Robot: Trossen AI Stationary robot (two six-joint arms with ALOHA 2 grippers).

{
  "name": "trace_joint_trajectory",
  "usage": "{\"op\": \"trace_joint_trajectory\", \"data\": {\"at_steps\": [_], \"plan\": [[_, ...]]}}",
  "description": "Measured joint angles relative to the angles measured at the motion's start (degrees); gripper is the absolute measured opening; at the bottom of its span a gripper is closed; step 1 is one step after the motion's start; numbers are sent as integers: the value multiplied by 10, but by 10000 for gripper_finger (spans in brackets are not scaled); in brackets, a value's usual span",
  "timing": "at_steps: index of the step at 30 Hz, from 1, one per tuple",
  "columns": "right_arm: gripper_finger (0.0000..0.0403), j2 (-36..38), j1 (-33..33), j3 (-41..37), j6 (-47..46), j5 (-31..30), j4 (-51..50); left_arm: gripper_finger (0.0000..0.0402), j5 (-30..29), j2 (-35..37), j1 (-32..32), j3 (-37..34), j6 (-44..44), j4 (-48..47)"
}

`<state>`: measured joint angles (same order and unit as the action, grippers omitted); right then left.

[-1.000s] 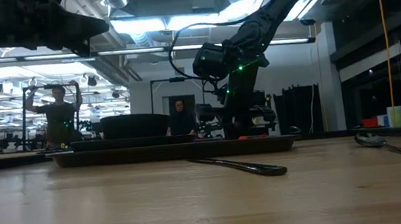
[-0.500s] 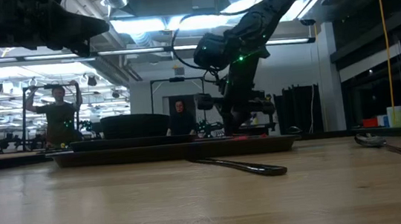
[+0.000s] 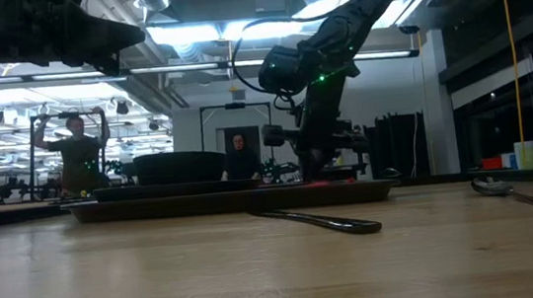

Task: Set up tray
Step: Put the silver fork on the red napkin

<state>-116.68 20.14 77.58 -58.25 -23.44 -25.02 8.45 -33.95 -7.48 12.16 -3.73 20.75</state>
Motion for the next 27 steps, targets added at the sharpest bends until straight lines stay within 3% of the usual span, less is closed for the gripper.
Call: {"op": "trace_joint_trajectory", "data": {"at_steps": [27], "plan": [[25, -15, 0, 0, 3, -9, 10, 43, 0, 0, 0, 0, 0, 0]]}}
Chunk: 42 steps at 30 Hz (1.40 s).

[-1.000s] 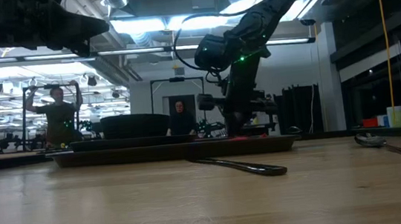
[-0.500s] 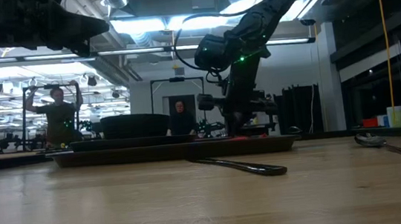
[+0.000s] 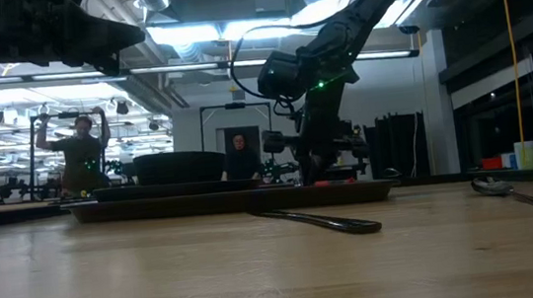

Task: Set up tray
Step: Put the silver fork on the red napkin, then put the silver spoon on the red napkin to the left of the silver fork

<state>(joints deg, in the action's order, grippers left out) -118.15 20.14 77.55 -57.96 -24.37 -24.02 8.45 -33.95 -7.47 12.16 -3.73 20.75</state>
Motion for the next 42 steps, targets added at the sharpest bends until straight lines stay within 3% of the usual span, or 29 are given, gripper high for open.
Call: {"op": "trace_joint_trajectory", "data": {"at_steps": [19, 28, 35, 38, 42], "plan": [[49, 6, 3, 1, 43, 0, -1, 45, 0, 0, 0, 0, 0, 0], [49, 41, 7, 75, 133, 24, -77, 44, 0, 0, 0, 0, 0, -1], [38, 110, -10, 98, 229, 24, -152, 46, 0, 0, 0, 0, 0, 0], [19, 153, -41, 82, 272, 28, -153, 47, 0, 0, 0, 0, 0, 0], [7, 202, -87, 31, 301, -12, -141, 44, 0, 0, 0, 0, 0, 0]]}}
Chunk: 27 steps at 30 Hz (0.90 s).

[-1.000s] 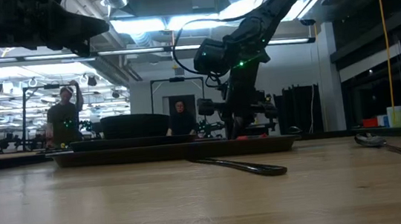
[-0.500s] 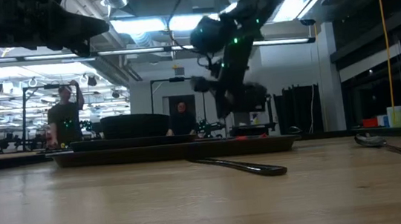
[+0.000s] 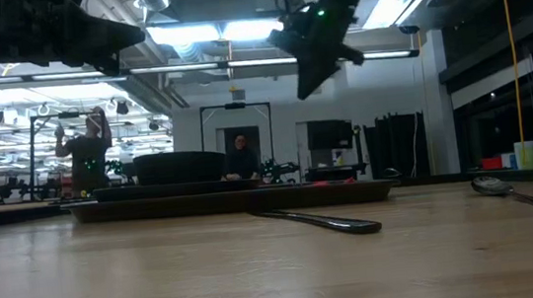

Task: Set up tray
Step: Put the silver spoon on the red napkin to the left of the silver fork

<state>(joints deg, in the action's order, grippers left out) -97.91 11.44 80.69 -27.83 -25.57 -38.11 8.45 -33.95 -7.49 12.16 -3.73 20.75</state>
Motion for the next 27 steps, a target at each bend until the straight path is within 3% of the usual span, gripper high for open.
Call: {"op": "trace_joint_trajectory", "data": {"at_steps": [5, 13, 27], "plan": [[15, 58, -56, -98, -7, -46, 61, 44, 0, 0, 0, 0, 0, 0], [12, 125, -150, -221, -62, -52, 152, 45, 0, 0, 0, 0, 2, 1], [9, 134, -281, -236, -190, -73, 111, 46, -7, 0, -1, 0, 28, 7]]}}
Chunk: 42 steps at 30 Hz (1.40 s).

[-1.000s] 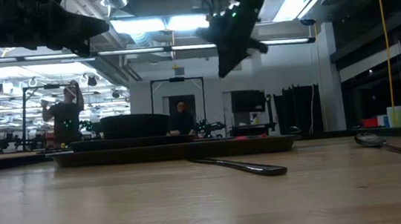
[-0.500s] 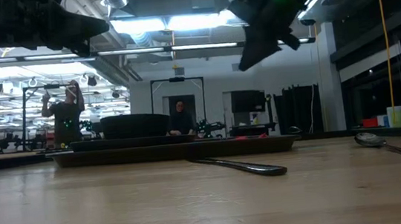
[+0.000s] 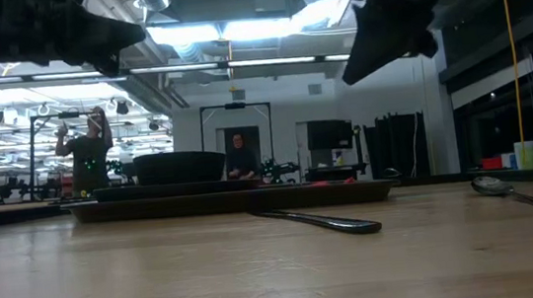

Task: Set up tray
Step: Put the silver spoon on the red napkin to the left of the silver fork

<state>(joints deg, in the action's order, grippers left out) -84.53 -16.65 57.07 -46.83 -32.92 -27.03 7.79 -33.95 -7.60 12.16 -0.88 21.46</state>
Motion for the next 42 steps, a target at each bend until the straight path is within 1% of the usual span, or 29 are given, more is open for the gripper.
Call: {"op": "trace_joint_trajectory", "data": {"at_steps": [3, 6, 11, 13, 17, 19, 22, 24, 26, 29, 30, 32, 34, 38, 42], "plan": [[7, 0, -22, 16, -53, -1, -36, 44, -3, 1, 0, 0, -22, 17], [4, 0, -47, 26, -90, -5, -66, 43, -11, 19, 0, 0, -21, 27], [6, 0, -87, 33, -117, -47, -67, 47, -11, 72, 0, 0, -10, -49], [4, 0, -98, 33, -134, -60, -70, 47, -13, 93, 0, 0, 1, -66], [4, 0, -110, 33, -188, -58, -84, 44, -13, 130, 0, 0, -12, -84], [3, 0, -111, 33, -214, -39, -91, 43, -13, 148, 0, 0, -16, -97], [2, 0, -113, 33, -254, 6, -96, 44, -13, 167, 0, 0, -13, -123], [2, -4, -113, 41, -286, 33, -123, 45, -13, 175, 0, 0, -13, -144], [2, -13, -113, 61, -329, 56, -173, 46, -13, 179, 0, 0, -9, -161], [2, -36, -113, 102, -404, 108, -286, 47, -13, 179, 0, 0, 0, -174], [2, -45, -113, 114, -427, 116, -327, 47, -13, 179, 0, 0, 1, -174], [4, -57, -113, 133, -472, 122, -391, 47, -13, 179, 0, 0, 1, -172], [11, -62, -113, 137, -504, 122, -417, 46, -13, 179, 0, 0, 1, -171], [24, -63, -113, 125, -507, 122, -418, 45, -13, 179, 0, 0, 1, -170], [27, -63, -113, 120, -507, 133, -412, 45, -13, 179, 0, 0, 1, -171]]}}
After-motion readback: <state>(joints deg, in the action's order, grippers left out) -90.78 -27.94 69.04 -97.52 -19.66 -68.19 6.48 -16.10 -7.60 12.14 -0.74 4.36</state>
